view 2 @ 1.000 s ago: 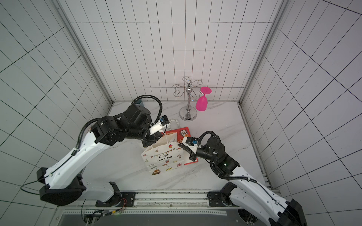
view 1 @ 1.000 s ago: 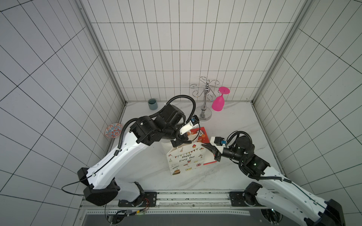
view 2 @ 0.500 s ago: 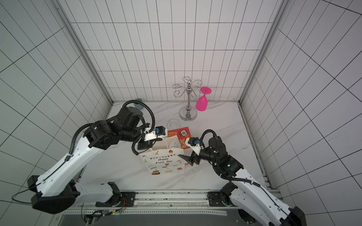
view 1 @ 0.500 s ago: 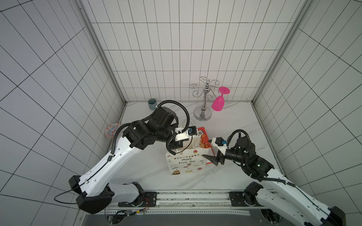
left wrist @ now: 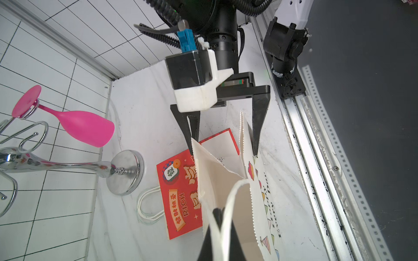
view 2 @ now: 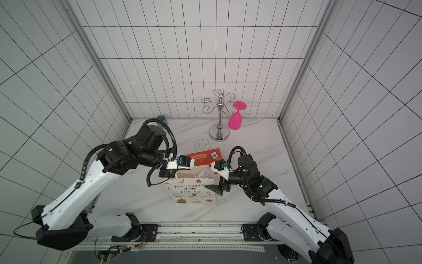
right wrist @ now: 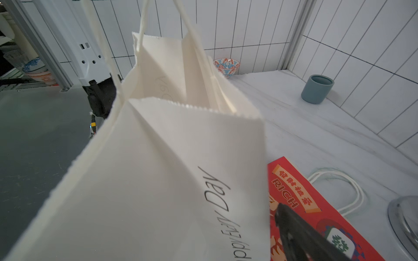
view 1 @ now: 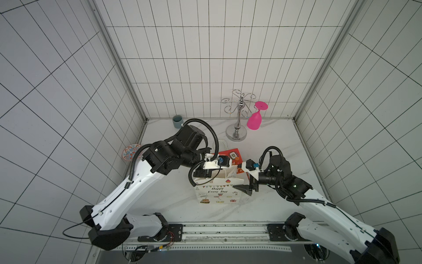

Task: Put away the paper bag
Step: Press the paper bag.

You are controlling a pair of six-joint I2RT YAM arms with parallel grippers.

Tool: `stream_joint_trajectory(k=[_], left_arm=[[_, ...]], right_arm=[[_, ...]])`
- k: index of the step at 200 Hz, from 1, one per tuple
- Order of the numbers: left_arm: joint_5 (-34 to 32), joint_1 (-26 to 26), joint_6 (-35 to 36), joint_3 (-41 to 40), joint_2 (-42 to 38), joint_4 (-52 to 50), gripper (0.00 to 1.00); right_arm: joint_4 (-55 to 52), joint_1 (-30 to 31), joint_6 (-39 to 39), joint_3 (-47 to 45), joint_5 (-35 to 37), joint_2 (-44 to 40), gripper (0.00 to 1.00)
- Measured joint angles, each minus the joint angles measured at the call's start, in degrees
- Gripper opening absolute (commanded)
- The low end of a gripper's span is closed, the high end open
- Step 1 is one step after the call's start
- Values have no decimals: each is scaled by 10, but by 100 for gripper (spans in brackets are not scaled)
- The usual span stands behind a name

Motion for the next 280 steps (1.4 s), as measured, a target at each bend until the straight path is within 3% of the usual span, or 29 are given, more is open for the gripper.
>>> stream_joint_trajectory(k=[31, 56, 101, 130, 176, 209, 234, 246, 280], left_arm=[[2, 1, 4, 0, 0, -2, 0], [2, 1, 5, 0, 0, -2, 0], [-1, 1, 3, -2, 0, 0, 0], [-15, 1, -11, -6, 0, 7, 24], [-54, 1, -50, -28, -16, 23, 51], [-94, 2, -90, -54, -59, 56, 62], [-132, 13, -136, -83, -116, 109, 63], [-148, 34, -162, -104, -152, 140, 63], [-160, 146, -221, -182, -261, 206, 65]], right_arm=[[15, 0, -14, 18, -46, 28, 83], [24, 0, -26, 19, -64, 30, 59], [33, 0, -28, 19, -71, 34, 45], [37, 0, -28, 19, -71, 38, 33], [49, 0, -28, 19, -62, 43, 18], [52, 0, -30, 19, -55, 43, 11], [52, 0, -32, 19, -45, 39, 4], [51, 0, -34, 19, -37, 33, 0], [45, -13, -41, 19, -23, 4, 0]])
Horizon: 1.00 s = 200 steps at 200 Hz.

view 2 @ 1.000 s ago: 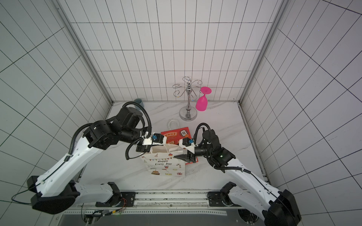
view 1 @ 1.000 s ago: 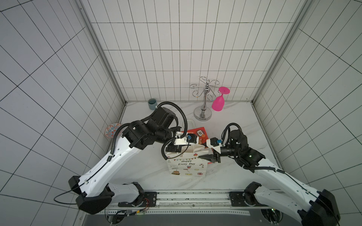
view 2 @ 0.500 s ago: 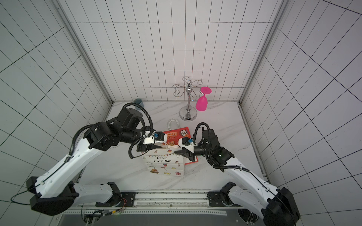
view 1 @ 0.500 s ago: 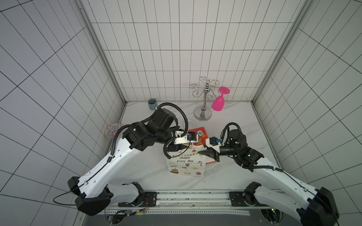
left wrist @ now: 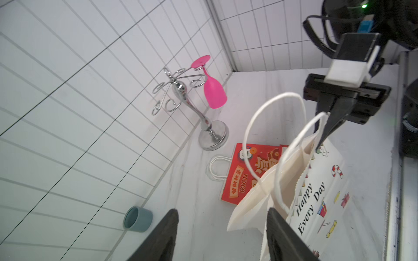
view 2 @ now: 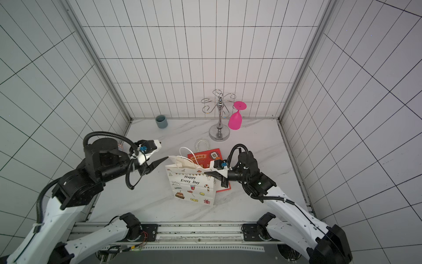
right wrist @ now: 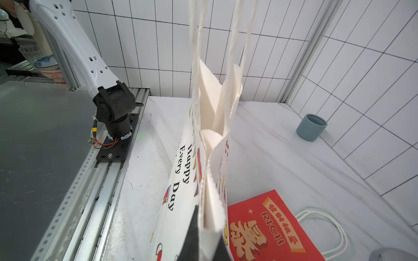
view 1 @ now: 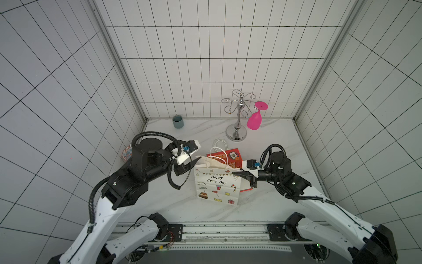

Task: Put away the paper bag
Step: Press the paper bag.

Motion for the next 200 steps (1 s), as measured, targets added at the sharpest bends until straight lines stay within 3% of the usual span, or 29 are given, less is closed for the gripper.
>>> stream_joint_trajectory(k=[23, 50, 56, 66, 69, 117, 162, 200], left_arm=[[19, 73, -26, -57, -48, 29, 66], [56, 86, -39, -129, -59, 59, 68], [70, 87, -39, -146, -58, 65, 73], [101, 88, -42, -171, -57, 73, 96], [111, 88, -34, -179, -57, 78, 98], [261, 89, -42, -280, -71, 183, 98], [377, 89, -50, -285, -44, 271, 98], [514, 85, -70, -295, -7, 319, 96]], right_arm=[[-7, -25, 0, 0, -2, -17, 0], [-36, -56, -3, 0, -7, -33, 0], [-45, -64, -4, 0, -10, -38, 0], [-59, -75, -5, 0, -14, -49, 0], [-64, -78, -5, 1, -16, -54, 0], [-176, -92, -29, 46, -61, -105, 0], [-234, -92, -40, 72, -132, -108, 0], [-246, -92, -44, 72, -163, -101, 0]])
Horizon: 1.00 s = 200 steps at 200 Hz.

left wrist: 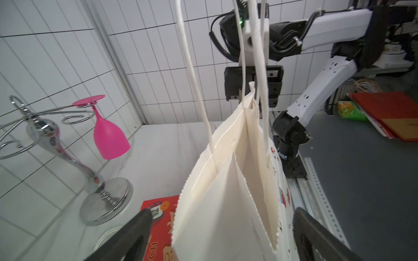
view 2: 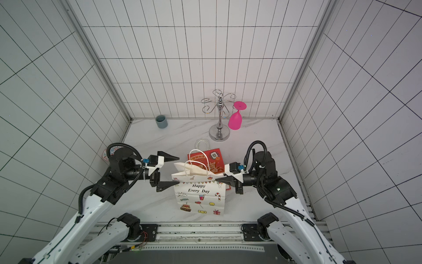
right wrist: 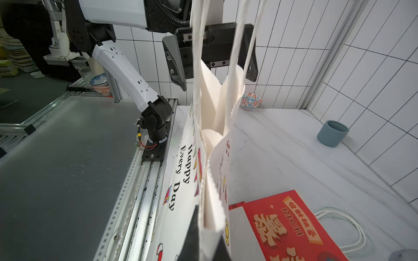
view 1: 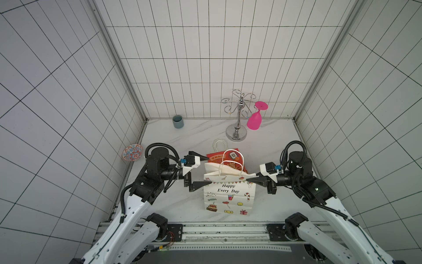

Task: Put away the paper bag
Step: Press the paper bag.

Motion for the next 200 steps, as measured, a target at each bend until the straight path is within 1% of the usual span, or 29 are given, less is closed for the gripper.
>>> stream_joint_trajectory(k=[5, 12, 26, 42, 45, 50, 61, 68, 76, 87, 90, 113, 121, 125, 134, 141, 150, 157, 160, 165, 172, 176, 189, 200], left_arm=[[14, -1, -3, -3, 4, 7, 95], [31, -2, -8, -7, 9, 14, 90], [55, -3, -14, -12, 15, 25, 76], [67, -3, -26, -14, 16, 36, 59], [68, -3, -19, -14, 16, 39, 57], [69, -3, -27, -15, 16, 41, 54], [70, -3, -28, -16, 16, 47, 50], [70, -3, -29, -16, 16, 48, 45], [70, -3, -32, -16, 16, 50, 37], [69, -3, -29, -17, 15, 56, 22], [69, -3, -34, -16, 15, 54, 21], [67, -3, -35, -17, 15, 62, 21], [67, -3, -36, -17, 16, 64, 19], [67, -3, -37, -17, 16, 65, 16], [68, -3, -41, -17, 18, 66, 6], [68, -3, -43, -17, 19, 66, 0], [67, -3, -44, -16, 21, 66, 0], [66, -3, -44, -16, 22, 68, 0], [66, -3, -44, -16, 22, 68, 3], [65, -3, -44, -16, 23, 68, 14], [64, -3, -44, -16, 23, 70, 42], [63, -3, -44, -16, 24, 72, 52], [62, -4, -48, -19, 27, 79, 68], [62, -5, -54, -25, 31, 85, 70]], right_arm=[[1, 0, 0, 0, 0, 0, 0], [4, 0, 0, 0, 1, 1, 0], [12, 0, 0, 0, 5, 0, 0], [18, 0, 0, 0, 10, -2, 0], [20, 0, 0, 0, 12, -3, 0], [22, 0, 0, 0, 13, -3, 0], [26, 0, 0, 0, 18, -5, 0], [28, 0, 0, 0, 20, -6, 0], [30, 0, 0, 0, 24, -8, 0], [31, 0, 0, 0, 30, -11, 0], [31, 0, 0, 0, 32, -12, 0], [34, 0, 0, 0, 39, -18, 0], [34, 0, -1, 0, 42, -18, 0], [34, 0, -2, 0, 43, -18, 0], [34, 0, -3, 0, 45, -17, 0], [34, 0, -4, 0, 47, -17, 2], [34, 0, -5, 0, 50, -17, 2], [34, 0, -4, 0, 52, -16, 0], [35, 0, -4, 0, 52, -16, 0], [35, 0, -3, 0, 52, -16, 0], [37, 0, -2, 0, 52, -15, 0], [39, 0, 0, 0, 51, -14, 0], [45, 0, 3, 0, 49, -11, 0], [51, 0, 7, 0, 48, -10, 0]])
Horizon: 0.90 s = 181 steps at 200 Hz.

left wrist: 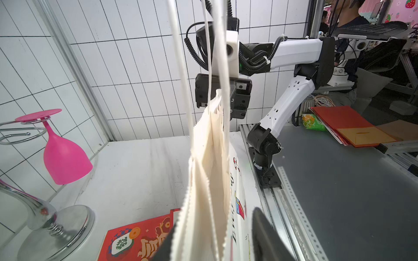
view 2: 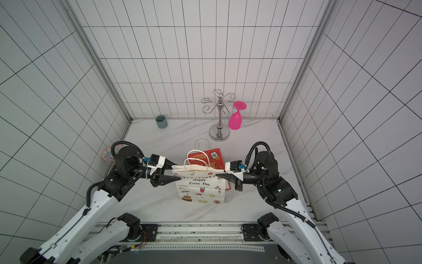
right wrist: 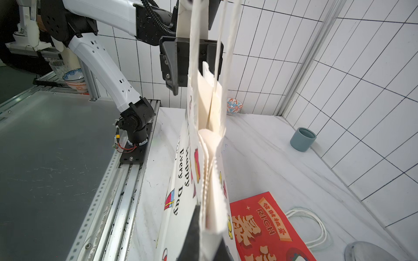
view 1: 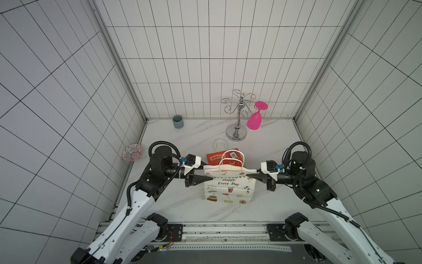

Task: Put away the paper bag
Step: Press the paper bag.

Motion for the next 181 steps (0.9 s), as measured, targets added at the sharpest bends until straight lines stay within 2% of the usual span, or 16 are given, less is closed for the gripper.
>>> stream_joint_trajectory(k=[13, 25, 65, 69, 88, 114, 118, 156, 181], left_arm=[[-1, -2, -3, -10, 5, 8, 70], [-1, -4, -7, -19, 11, 13, 63], [-3, -6, -12, -28, 16, 24, 5], [-3, -6, -18, -28, 16, 25, 0], [-5, -6, -14, -28, 13, 29, 0], [-2, -6, -16, -28, 6, 28, 0], [1, -6, -16, -28, 5, 28, 0], [22, -6, -39, -28, 2, 51, 0], [34, -6, -57, -20, 2, 63, 0]], right_arm=[[7, 0, 4, 0, -1, 0, 0], [13, 0, 6, 0, -2, 0, 0], [18, 0, 9, 0, -2, -1, 0], [18, 0, 9, 0, -2, -2, 3], [18, 0, 18, 0, 1, -6, 37], [22, 0, 45, -1, 18, -23, 89], [23, 0, 52, -2, 19, -28, 99], [92, 1, 127, -66, 20, -87, 99], [141, 13, 179, -105, 15, -83, 99]])
